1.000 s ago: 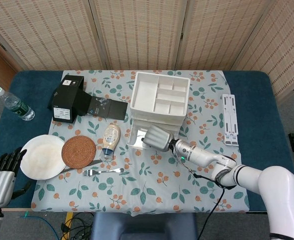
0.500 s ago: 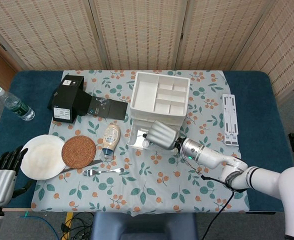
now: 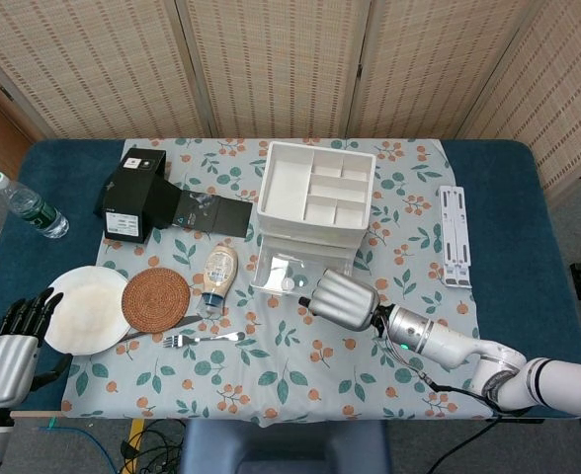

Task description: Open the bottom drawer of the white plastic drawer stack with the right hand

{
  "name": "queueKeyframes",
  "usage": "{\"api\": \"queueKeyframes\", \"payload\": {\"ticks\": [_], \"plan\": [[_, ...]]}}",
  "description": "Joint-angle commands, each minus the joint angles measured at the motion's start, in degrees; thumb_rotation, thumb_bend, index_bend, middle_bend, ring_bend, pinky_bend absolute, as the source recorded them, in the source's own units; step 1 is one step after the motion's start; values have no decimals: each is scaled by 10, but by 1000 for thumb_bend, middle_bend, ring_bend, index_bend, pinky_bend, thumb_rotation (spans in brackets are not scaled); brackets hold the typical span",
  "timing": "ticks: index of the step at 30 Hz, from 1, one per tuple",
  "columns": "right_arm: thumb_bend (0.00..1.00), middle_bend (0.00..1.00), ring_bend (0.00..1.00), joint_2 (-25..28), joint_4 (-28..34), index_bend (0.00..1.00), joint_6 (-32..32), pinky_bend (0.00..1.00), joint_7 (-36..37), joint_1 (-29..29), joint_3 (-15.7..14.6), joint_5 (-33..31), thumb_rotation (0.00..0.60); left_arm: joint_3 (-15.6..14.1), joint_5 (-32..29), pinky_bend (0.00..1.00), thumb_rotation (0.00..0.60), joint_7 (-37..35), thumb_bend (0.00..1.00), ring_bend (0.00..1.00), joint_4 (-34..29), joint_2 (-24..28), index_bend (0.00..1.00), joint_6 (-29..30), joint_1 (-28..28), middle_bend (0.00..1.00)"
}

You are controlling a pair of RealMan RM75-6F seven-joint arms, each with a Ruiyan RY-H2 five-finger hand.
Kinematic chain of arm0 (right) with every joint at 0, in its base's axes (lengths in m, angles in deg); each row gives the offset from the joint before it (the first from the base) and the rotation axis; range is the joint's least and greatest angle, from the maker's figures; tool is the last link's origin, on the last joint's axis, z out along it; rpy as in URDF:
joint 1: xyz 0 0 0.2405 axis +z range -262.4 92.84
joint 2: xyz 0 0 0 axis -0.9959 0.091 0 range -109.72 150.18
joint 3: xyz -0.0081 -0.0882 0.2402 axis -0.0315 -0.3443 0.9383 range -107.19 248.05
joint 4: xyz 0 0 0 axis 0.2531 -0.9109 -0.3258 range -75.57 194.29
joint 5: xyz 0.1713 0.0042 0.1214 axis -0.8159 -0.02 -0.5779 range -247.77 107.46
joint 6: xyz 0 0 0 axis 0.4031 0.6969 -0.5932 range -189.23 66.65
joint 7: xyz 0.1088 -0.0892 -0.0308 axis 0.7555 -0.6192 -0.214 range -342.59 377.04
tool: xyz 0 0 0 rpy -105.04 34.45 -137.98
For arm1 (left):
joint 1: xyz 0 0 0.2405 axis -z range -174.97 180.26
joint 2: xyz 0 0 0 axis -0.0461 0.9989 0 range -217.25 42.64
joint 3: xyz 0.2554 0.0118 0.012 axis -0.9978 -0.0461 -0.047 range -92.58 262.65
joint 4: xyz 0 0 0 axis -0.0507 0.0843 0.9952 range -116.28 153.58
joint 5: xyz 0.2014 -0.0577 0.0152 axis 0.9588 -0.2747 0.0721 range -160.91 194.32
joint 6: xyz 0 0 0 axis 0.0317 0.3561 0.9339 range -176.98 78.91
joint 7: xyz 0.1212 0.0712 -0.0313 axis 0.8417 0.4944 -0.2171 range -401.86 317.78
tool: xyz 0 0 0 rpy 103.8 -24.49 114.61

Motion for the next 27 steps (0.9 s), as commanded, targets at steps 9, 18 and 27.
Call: {"api": "queueKeyframes", "payload": {"ticks": [9,18,27], "plan": [[368,815,977,-44,-18,573,-25,1000,-87,-18,-18,33,600,-2,5,92,600,-6,255,110,2,1,67,7,-4,72],[368,813,977,-97,-80,533,-44,1000,-135,-17,-20,54,600,-6,7,92,600,-14,255,111,9,-1,67,9,-7,72],[368,812,977,-121,-107,391,-64,1000,-164,-19,-21,53,600,-7,9,91,600,-21,255,110,18,-6,67,8,-6,72]]}}
